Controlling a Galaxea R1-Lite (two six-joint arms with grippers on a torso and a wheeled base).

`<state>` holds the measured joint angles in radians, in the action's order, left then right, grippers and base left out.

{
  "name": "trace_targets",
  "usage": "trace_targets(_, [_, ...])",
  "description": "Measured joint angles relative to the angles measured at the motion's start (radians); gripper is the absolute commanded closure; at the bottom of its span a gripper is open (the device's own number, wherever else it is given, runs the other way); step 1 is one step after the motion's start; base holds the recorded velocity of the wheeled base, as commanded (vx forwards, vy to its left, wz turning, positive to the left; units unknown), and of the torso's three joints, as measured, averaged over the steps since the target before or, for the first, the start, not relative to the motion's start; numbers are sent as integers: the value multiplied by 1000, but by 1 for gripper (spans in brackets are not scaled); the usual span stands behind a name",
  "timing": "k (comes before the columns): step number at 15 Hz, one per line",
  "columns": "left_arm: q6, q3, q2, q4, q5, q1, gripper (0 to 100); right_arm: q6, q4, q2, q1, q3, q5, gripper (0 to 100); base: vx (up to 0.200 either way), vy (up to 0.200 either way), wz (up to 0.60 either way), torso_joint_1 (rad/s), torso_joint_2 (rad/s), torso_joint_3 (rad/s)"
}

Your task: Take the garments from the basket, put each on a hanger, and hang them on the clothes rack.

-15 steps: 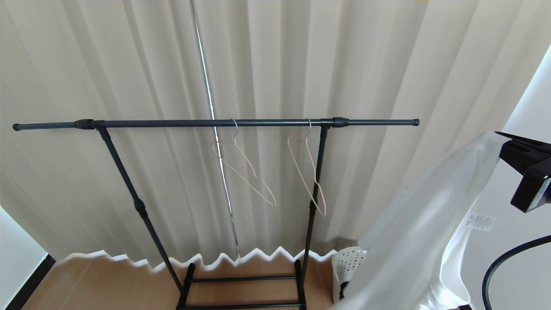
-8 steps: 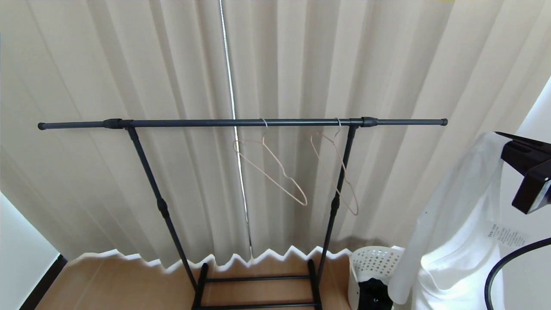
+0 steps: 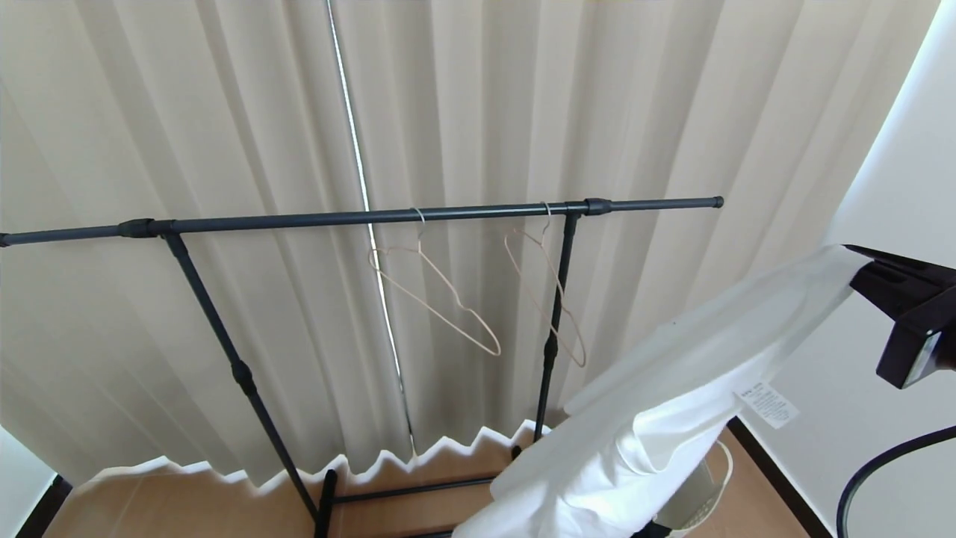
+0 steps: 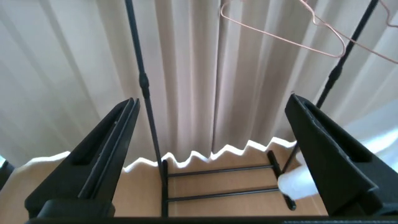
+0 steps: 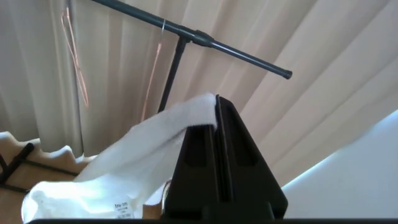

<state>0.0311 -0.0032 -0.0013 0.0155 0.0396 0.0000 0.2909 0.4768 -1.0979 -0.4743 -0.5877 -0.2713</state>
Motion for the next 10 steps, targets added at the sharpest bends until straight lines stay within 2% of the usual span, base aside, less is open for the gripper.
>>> trace_targets(2, [26,0,1,0,-25,0,0,0,0,-8,-13,9,0,100,0,0,0,0,0,0])
trace_targets(4, [74,-1,12,13,-40,0,0,-17,-4,-24,-77,4,0,100,0,0,0,0,0,0])
trace_targets(6, [109,-6,77,17,-44,1,0,-120,-15,-61,-149,-33,-5,100,0,0,0,0,0,0])
trace_targets(8, [129,-48,215,17,-59,-7,0,-219,-66,-131,-192,-126,-13,100,0,0,0,0,0,0])
trace_targets(10, [75,-148,409,16,-76,-60,0,-312,-128,-220,-214,-239,-18,100,0,0,0,0,0,0])
